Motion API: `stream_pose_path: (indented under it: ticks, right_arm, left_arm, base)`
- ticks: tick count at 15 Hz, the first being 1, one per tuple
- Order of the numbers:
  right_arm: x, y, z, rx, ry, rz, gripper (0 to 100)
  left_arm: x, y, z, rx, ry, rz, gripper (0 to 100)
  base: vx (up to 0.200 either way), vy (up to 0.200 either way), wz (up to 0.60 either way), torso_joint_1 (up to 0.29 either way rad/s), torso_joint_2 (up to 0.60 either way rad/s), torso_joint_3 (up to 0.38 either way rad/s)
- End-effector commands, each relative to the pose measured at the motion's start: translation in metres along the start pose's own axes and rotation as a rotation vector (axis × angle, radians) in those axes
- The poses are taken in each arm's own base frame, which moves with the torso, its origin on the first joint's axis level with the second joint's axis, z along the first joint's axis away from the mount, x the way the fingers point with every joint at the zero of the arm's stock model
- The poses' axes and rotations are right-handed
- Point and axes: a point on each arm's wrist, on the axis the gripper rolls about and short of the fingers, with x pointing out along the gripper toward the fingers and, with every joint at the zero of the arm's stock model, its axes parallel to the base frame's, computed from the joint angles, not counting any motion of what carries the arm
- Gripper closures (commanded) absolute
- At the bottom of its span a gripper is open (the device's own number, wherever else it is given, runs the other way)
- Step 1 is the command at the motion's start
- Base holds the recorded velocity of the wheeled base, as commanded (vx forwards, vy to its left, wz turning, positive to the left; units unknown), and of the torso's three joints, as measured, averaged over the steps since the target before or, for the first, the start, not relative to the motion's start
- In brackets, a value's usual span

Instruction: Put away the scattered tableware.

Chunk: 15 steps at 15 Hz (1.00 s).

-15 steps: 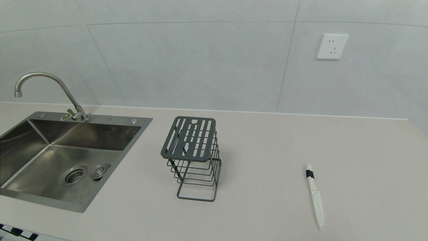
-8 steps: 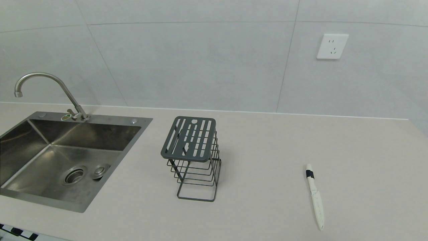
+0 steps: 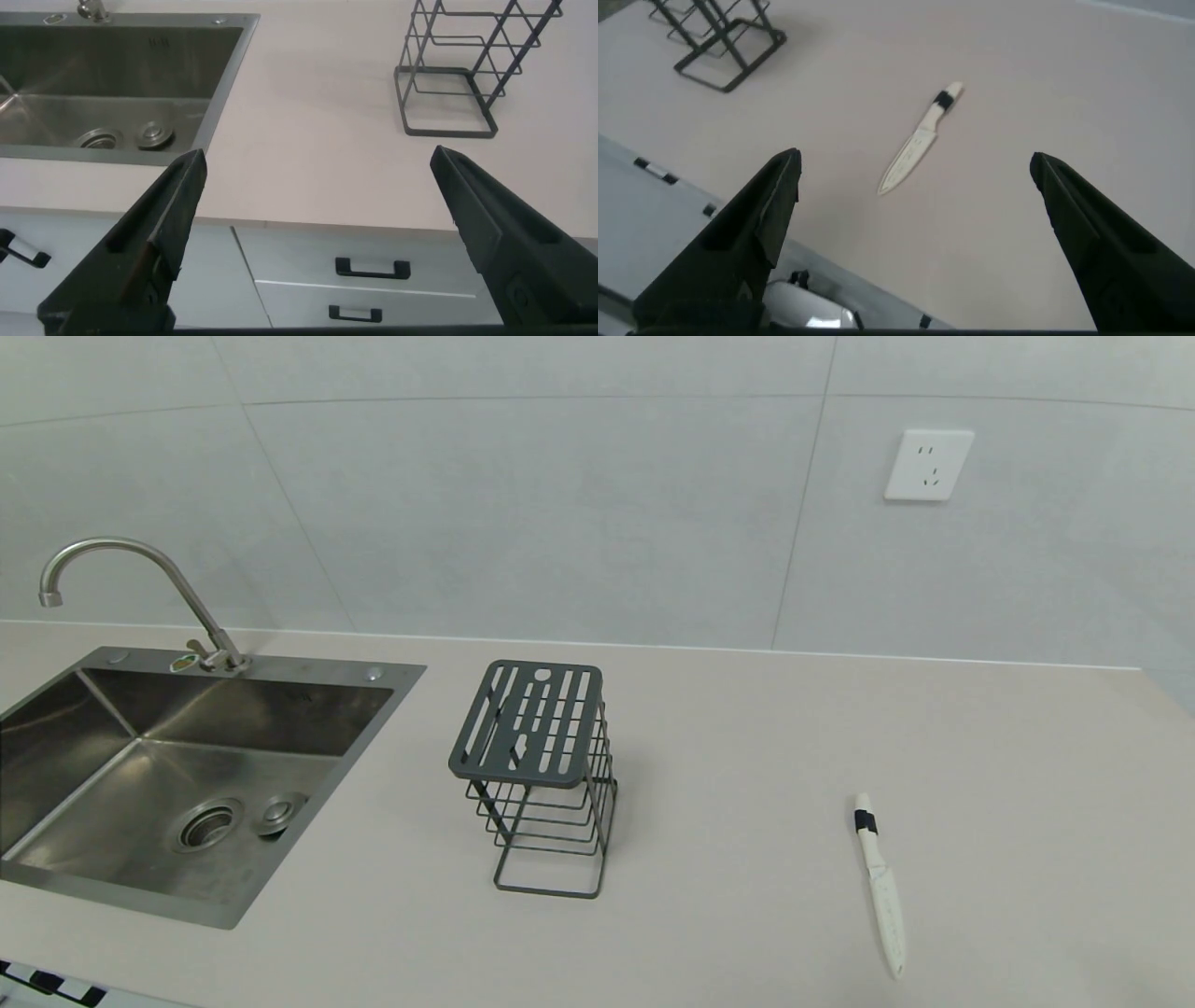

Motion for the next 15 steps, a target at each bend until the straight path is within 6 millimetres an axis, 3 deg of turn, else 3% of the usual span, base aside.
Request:
stream_pose_path:
  ticks: [1, 5, 15]
  right_arm:
    - [0.024, -0.005, 0.004, 0.010, 0.143, 0.044, 0]
    - [0.058, -0.012, 0.017, -0.002, 0.191, 0.095, 0]
    - [0.108, -0.013, 0.017, -0.066, 0.340, 0.186, 0]
  left_arm:
    - [0.000, 0.000, 0.000, -0.001, 0.001, 0.000, 0]
    - [0.000, 0.000, 0.000, -0.001, 0.001, 0.000, 0]
    - [0.000, 0.000, 0.000, 0.012, 0.001, 0.000, 0]
  base:
    - [0.000, 0.000, 0.00, 0.000, 0.00, 0.000]
    - [0.000, 0.000, 0.00, 0.000, 0.00, 0.000]
    - [0.000, 0.000, 0.00, 0.000, 0.00, 0.000]
